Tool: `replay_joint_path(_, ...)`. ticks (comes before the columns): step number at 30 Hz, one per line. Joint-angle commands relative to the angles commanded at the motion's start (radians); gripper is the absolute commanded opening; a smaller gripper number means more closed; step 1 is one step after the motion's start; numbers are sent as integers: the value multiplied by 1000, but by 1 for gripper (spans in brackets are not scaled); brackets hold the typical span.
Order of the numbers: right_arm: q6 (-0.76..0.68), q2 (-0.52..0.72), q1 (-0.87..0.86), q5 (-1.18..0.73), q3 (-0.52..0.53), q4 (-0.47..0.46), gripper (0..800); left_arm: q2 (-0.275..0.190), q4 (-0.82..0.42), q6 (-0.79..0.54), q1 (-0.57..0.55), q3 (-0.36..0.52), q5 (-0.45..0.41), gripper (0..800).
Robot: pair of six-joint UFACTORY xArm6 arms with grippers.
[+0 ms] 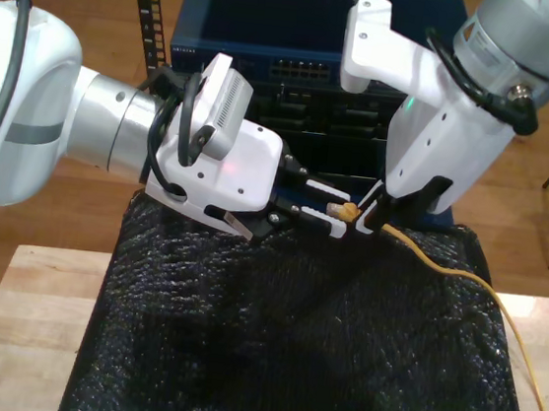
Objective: Grab the cable and plug it in
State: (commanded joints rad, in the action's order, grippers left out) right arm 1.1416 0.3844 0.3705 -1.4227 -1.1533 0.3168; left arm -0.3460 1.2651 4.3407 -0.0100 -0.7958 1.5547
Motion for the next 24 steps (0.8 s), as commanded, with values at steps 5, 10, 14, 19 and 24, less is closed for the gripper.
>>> replay_joint_path(5, 0, 2, -2, 0, 0, -2, 6, 0, 0, 0, 0, 0, 0, 182)
replay_joint_path(10, 0, 2, -2, 0, 0, -2, 6, 0, 0, -2, 0, 0, 0, 140)
replay_joint_path(14, 0, 2, -2, 0, 0, -2, 6, 0, 0, -3, 0, 0, 0, 114)
replay_joint_path(19, 0, 2, -2, 0, 0, -2, 6, 0, 0, -3, 0, 0, 0, 83)
replay_joint_path(24, 0, 2, -2, 2, -2, 0, 6, 0, 2, -3, 0, 0, 0, 82)
